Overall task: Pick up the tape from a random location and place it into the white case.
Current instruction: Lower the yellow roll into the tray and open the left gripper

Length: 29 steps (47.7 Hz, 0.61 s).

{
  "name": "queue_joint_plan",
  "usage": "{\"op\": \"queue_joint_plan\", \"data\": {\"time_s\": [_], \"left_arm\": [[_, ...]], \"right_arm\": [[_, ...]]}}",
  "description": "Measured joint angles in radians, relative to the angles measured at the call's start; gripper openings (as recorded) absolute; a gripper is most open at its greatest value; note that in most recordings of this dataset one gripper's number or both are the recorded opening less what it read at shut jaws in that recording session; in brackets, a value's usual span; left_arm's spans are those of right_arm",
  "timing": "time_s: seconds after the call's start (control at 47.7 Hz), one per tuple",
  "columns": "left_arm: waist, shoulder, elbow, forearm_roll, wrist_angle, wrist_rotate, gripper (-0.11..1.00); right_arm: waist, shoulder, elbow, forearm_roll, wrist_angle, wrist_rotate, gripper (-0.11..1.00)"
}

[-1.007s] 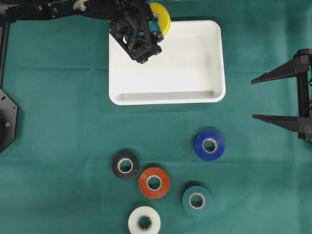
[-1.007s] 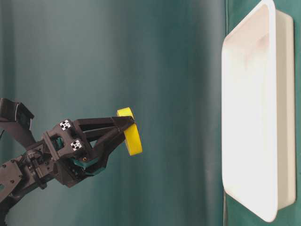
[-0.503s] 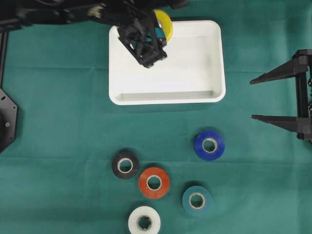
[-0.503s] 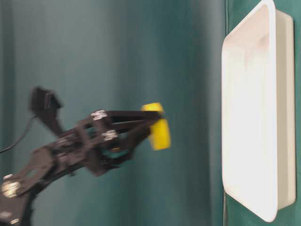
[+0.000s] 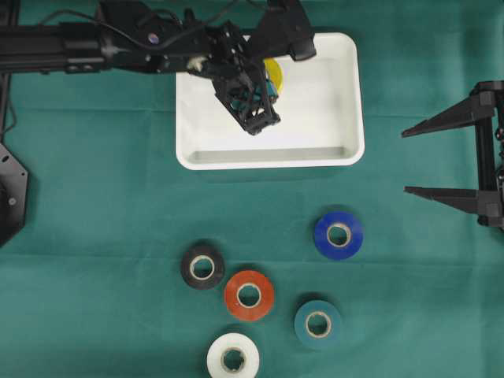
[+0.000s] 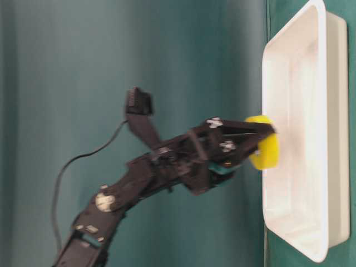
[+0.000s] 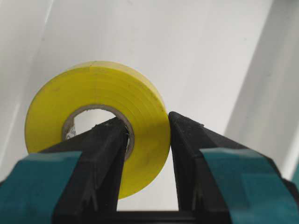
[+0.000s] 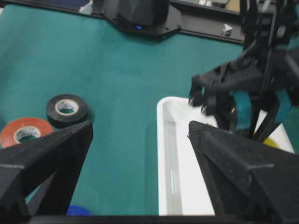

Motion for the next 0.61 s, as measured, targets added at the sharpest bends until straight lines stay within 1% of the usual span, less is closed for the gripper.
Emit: {"op": "queue_joint_plan", "data": {"time_s": [0.273,0.608], "left_arm": [[-0.005,0.083,0.003,-0.002,-0.035,0.002,0.23],[-0.017,0.087,0.003,-0.003,-0.038,0.006,0.23]], "right_arm": [[0.000,0.002,0.000,0.000,0.000,0.000,0.92],[0.000,0.003,0.000,0.000,0.000,0.000,0.92]]}}
